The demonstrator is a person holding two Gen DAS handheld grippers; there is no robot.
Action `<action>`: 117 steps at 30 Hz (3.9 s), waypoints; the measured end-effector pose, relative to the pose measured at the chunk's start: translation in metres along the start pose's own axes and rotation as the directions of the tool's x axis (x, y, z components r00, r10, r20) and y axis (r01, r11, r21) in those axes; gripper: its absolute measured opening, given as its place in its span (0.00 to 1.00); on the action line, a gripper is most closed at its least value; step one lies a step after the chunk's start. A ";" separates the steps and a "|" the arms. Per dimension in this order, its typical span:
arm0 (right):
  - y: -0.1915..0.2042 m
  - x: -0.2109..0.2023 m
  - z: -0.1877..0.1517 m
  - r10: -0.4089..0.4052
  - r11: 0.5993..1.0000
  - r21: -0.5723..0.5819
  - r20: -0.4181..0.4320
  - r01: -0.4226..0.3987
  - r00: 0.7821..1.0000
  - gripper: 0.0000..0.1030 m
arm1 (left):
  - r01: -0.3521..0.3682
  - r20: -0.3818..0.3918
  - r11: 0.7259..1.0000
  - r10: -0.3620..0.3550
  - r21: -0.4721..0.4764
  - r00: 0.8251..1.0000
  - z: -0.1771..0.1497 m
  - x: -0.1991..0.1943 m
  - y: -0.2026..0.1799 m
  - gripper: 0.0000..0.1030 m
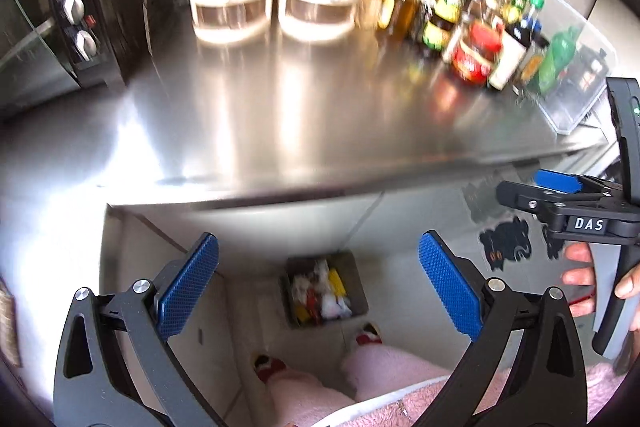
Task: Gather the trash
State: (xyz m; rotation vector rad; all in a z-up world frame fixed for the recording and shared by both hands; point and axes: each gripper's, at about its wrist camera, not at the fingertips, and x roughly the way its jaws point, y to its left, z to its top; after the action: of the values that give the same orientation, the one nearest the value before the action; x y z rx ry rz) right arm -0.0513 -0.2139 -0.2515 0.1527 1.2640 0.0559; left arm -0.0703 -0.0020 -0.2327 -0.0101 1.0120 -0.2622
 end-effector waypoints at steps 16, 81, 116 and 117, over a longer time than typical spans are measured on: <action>0.014 -0.146 0.075 -0.114 0.992 -0.023 0.323 0.128 0.940 0.97 | -0.094 0.267 0.995 0.101 -0.036 0.958 0.092 -0.118 0.012 0.92; 0.028 -0.190 0.133 -0.128 0.989 -0.002 0.476 0.146 0.870 0.97 | -0.159 0.363 0.986 0.165 -0.047 0.917 0.150 -0.125 0.017 0.92; 0.028 -0.191 0.136 -0.132 0.988 -0.005 0.486 0.154 0.864 0.97 | -0.159 0.368 0.986 0.166 -0.050 0.915 0.153 -0.122 0.019 0.92; 0.028 -0.191 0.136 -0.133 0.988 -0.005 0.486 0.155 0.864 0.97 | -0.159 0.367 0.986 0.166 -0.051 0.915 0.153 -0.122 0.019 0.92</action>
State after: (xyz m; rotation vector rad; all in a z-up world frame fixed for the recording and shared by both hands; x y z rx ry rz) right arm 0.0212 -0.2219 -0.0272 0.0281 0.7656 -0.0815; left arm 0.0009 0.0265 -0.0511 0.0065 0.6329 -0.0915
